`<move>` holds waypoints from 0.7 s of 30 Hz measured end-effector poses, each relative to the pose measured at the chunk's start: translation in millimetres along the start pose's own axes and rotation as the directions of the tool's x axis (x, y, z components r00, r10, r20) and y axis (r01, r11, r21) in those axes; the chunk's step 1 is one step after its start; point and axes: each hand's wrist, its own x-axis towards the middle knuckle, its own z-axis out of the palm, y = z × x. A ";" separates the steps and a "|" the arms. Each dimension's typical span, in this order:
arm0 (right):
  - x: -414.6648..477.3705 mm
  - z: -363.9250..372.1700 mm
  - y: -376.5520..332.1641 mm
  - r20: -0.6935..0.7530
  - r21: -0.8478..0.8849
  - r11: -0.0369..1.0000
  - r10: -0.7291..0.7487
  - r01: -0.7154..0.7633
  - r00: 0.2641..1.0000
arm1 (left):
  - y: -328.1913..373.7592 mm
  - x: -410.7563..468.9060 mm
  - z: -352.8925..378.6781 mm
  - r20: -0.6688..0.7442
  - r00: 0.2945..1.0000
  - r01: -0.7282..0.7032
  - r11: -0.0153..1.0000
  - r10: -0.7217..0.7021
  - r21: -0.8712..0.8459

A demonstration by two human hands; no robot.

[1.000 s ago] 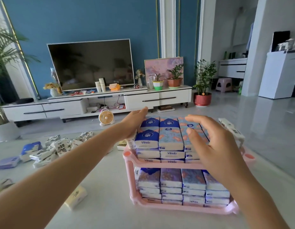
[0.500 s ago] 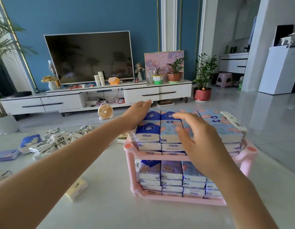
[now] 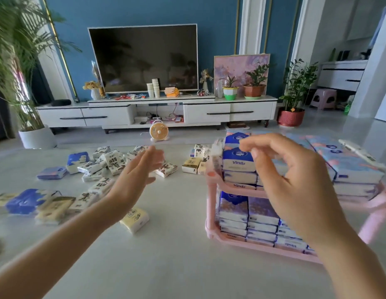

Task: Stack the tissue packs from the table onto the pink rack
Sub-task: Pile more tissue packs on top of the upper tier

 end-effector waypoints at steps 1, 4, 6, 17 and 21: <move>-2.4 9.0 -4.9 0.035 0.074 0.997 0.019 -0.022 0.999 | -14.6 -13.7 -14.9 -0.039 0.999 0.036 0.999 -0.037 -0.016; -14.6 45.8 -18.5 0.228 0.253 0.954 0.103 -0.161 0.968 | -60.0 -44.1 -51.1 -0.170 0.965 0.184 0.978 -0.199 -0.100; -27.9 76.6 -18.7 0.358 0.240 0.948 0.116 -0.211 0.926 | -82.5 -58.5 -64.4 -0.209 0.931 0.269 0.949 -0.300 -0.165; -88.3 208.1 3.5 0.651 -0.016 0.925 0.298 -0.379 0.698 | -120.5 -28.0 -114.8 -0.387 0.922 0.178 0.891 -0.003 0.417; -79.4 259.2 2.7 0.398 -0.114 0.990 0.127 -0.089 0.908 | -165.0 -23.9 -160.3 -0.356 0.934 0.251 0.680 0.016 0.689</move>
